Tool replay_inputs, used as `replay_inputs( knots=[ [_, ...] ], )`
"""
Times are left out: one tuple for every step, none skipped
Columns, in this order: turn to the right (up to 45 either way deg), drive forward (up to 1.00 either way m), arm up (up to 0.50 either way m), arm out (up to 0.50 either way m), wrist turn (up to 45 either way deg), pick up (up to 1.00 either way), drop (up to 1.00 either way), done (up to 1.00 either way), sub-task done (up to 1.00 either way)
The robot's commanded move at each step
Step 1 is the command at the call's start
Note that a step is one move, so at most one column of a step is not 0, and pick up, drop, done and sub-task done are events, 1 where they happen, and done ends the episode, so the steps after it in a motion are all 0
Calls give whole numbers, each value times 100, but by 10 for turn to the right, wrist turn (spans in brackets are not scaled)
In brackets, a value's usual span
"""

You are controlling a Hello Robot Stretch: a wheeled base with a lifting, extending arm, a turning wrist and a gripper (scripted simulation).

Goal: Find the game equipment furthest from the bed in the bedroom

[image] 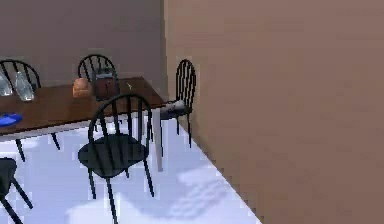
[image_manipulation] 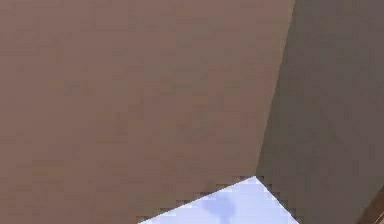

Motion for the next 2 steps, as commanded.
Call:
replay_inputs(
  knots=[
    [-450,0,0,0,0,0,0,0,0],
    [-390,0,0,0,0,0,0,0,0]
  ],
)
